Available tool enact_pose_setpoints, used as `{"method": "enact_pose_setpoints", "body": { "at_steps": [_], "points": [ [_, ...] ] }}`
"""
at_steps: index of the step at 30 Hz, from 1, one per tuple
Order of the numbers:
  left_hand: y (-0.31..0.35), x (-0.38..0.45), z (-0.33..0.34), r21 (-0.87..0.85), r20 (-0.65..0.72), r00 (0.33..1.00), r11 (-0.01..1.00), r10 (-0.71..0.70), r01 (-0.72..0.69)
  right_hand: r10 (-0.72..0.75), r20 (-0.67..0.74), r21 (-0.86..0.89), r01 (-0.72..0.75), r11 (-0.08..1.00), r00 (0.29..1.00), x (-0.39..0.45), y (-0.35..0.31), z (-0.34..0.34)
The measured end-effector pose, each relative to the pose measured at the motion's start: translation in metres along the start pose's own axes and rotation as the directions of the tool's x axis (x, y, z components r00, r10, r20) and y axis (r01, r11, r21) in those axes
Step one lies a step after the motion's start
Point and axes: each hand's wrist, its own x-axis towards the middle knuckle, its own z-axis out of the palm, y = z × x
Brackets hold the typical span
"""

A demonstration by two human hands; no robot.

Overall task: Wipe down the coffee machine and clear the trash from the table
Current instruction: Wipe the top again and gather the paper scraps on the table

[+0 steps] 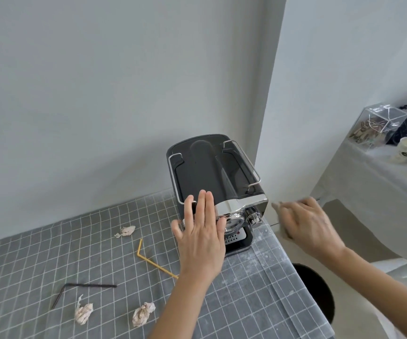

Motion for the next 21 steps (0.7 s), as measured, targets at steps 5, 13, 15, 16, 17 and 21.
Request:
{"method": "enact_pose_setpoints", "body": {
  "at_steps": [5,13,15,16,17,21],
  "points": [
    [0.002,-0.002,0.004,-0.030,0.005,1.000,1.000,-0.006,0.006,0.365,0.091,0.210,-0.376,0.902,0.927,-0.068,0.016,0.004],
    [0.000,-0.010,0.009,0.013,-0.053,0.998,1.000,-0.015,0.016,0.115,0.436,0.178,-0.211,0.961,0.892,-0.105,-0.014,0.104],
    [0.000,-0.020,0.010,0.008,-0.066,0.998,1.000,-0.009,0.010,0.088,0.510,0.132,-0.180,0.975,0.856,-0.115,-0.009,0.125],
    [-0.001,-0.026,0.010,-0.002,-0.068,0.998,1.000,-0.003,0.003,0.060,0.539,0.122,-0.149,0.981,0.840,-0.117,-0.007,0.131],
    [-0.002,-0.033,0.011,-0.017,-0.071,0.997,1.000,0.002,-0.003,0.019,0.549,0.120,-0.101,0.988,0.836,-0.118,-0.006,0.134],
    [-0.023,-0.071,0.014,-0.161,-0.133,0.991,0.987,-0.028,0.006,-0.067,0.519,0.157,-0.018,0.987,0.852,-0.109,-0.022,0.137]
  ]
}}
